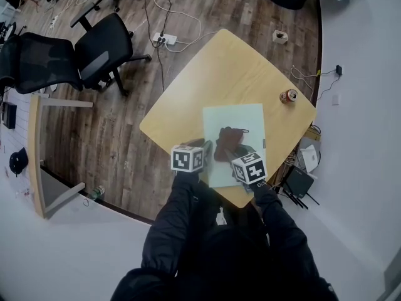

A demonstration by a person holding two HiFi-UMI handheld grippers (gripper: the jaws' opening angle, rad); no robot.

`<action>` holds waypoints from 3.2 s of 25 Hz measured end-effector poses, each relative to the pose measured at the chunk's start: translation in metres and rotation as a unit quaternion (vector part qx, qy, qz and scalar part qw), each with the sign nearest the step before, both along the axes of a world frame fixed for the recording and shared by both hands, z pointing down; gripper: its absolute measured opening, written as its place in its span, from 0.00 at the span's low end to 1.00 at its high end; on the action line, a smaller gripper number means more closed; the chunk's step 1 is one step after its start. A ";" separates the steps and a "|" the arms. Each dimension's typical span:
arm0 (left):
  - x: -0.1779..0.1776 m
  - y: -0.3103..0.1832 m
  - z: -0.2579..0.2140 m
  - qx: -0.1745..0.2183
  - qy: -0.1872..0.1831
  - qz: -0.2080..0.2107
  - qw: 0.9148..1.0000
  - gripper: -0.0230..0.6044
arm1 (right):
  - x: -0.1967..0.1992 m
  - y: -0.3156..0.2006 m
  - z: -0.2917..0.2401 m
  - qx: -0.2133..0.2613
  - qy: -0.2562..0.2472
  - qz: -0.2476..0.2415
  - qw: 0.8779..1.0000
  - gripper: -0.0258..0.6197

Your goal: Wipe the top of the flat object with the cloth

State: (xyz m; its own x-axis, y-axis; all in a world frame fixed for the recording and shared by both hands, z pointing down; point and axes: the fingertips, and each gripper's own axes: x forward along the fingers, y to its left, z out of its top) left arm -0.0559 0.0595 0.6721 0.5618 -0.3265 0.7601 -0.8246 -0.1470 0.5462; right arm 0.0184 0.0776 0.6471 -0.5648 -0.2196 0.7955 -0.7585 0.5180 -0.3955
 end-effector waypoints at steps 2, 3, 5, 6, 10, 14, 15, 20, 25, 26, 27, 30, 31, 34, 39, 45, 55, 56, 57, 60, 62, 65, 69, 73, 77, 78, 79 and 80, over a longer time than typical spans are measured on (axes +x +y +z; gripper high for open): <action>0.000 0.001 0.000 0.001 -0.001 -0.001 1.000 0.23 | 0.001 0.011 0.000 -0.004 -0.005 0.003 1.000 0.15; 0.000 0.001 0.000 0.001 -0.001 -0.001 1.000 0.23 | 0.001 0.016 0.001 -0.006 -0.007 0.004 1.000 0.15; 0.000 0.001 0.000 0.002 -0.001 -0.001 1.000 0.23 | 0.001 0.025 0.001 -0.009 -0.010 0.000 1.000 0.15; 0.000 0.001 0.001 0.002 -0.001 -0.001 1.000 0.23 | 0.002 0.030 0.001 -0.010 -0.010 -0.005 1.000 0.15; -0.002 0.001 0.001 0.001 -0.003 -0.002 1.000 0.23 | 0.004 0.051 0.000 -0.014 -0.006 -0.024 1.000 0.15; -0.002 0.000 0.000 0.003 -0.003 0.000 1.000 0.23 | 0.008 0.076 -0.001 -0.019 -0.003 -0.034 0.999 0.15; -0.002 0.000 -0.001 0.004 -0.003 -0.001 1.000 0.23 | 0.009 0.081 -0.002 -0.022 -0.003 -0.035 0.999 0.15; -0.002 -0.002 -0.001 0.004 0.002 -0.003 1.000 0.23 | 0.014 0.103 -0.006 -0.031 0.000 -0.037 0.999 0.15; 0.000 -0.001 -0.001 0.006 0.003 -0.007 1.000 0.23 | 0.013 0.085 -0.035 0.007 -0.009 -0.038 0.999 0.15; 0.000 -0.001 -0.001 0.006 0.003 -0.008 1.000 0.23 | 0.014 0.075 -0.042 0.019 -0.013 -0.033 0.999 0.15; 0.000 0.000 -0.001 0.006 0.004 -0.009 1.000 0.23 | 0.015 0.062 -0.048 0.030 -0.016 -0.026 0.999 0.15; 0.001 0.001 -0.002 0.006 0.007 -0.009 1.000 0.23 | 0.018 0.021 -0.061 0.061 -0.018 -0.009 0.998 0.15; 0.001 0.002 -0.002 0.006 0.007 -0.009 1.000 0.23 | 0.019 0.007 -0.063 0.070 -0.017 -0.006 0.997 0.15; 0.002 0.002 -0.002 0.004 0.011 -0.012 1.000 0.23 | 0.021 -0.034 -0.063 0.085 -0.009 0.005 0.996 0.15; -0.001 0.000 -0.003 0.002 0.014 -0.009 1.000 0.23 | 0.020 -0.084 -0.051 0.086 0.007 0.025 0.996 0.15; 0.000 0.000 0.000 -0.001 0.015 -0.010 1.000 0.23 | 0.022 -0.102 -0.016 0.059 0.031 0.023 0.998 0.15; -0.003 -0.001 0.000 -0.004 0.011 -0.010 1.000 0.23 | 0.027 -0.071 -0.001 0.036 0.034 0.024 0.998 0.15; -0.003 -0.001 0.000 -0.005 0.010 -0.010 1.000 0.23 | 0.028 -0.066 -0.001 0.035 0.032 0.024 0.999 0.15; -0.003 0.000 0.000 -0.005 0.009 -0.011 1.000 0.23 | 0.028 -0.060 0.000 0.035 0.031 0.025 0.999 0.15; -0.002 0.000 0.000 -0.004 0.006 -0.012 1.000 0.23 | 0.031 -0.045 0.001 0.032 0.026 0.027 0.999 0.15; -0.002 0.000 0.000 -0.003 0.004 -0.012 1.000 0.23 | 0.032 -0.035 0.002 0.029 0.021 0.030 0.999 0.15; -0.002 0.001 0.001 -0.004 0.001 -0.013 1.000 0.23 | 0.032 -0.020 0.001 0.023 0.018 0.028 0.999 0.15; -0.001 0.001 0.001 -0.004 -0.001 -0.018 1.000 0.23 | 0.032 0.000 0.002 0.023 0.016 0.021 0.999 0.15; -0.003 0.002 0.000 -0.004 -0.004 -0.017 1.000 0.23 | 0.032 0.019 0.001 0.019 0.014 0.022 0.999 0.15; -0.002 0.001 0.000 -0.004 -0.005 -0.016 1.000 0.23 | 0.036 0.041 0.001 0.014 0.013 0.012 1.000 0.15; -0.002 0.001 0.001 -0.004 -0.006 -0.015 1.000 0.23 | 0.037 0.047 0.002 0.013 0.012 0.011 1.000 0.15; -0.002 0.001 0.001 -0.004 -0.006 -0.015 1.000 0.23 | 0.038 0.053 0.002 0.011 0.010 0.011 1.000 0.15; -0.001 0.002 0.001 -0.004 -0.007 -0.015 1.000 0.23 | 0.040 0.059 0.002 0.008 0.007 0.012 1.000 0.15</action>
State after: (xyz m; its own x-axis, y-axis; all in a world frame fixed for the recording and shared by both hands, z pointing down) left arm -0.0573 0.0611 0.6732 0.5407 -0.3371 0.7707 -0.8363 -0.1170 0.5356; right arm 0.0579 0.1363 0.6492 -0.5475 -0.2465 0.7997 -0.7766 0.5056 -0.3759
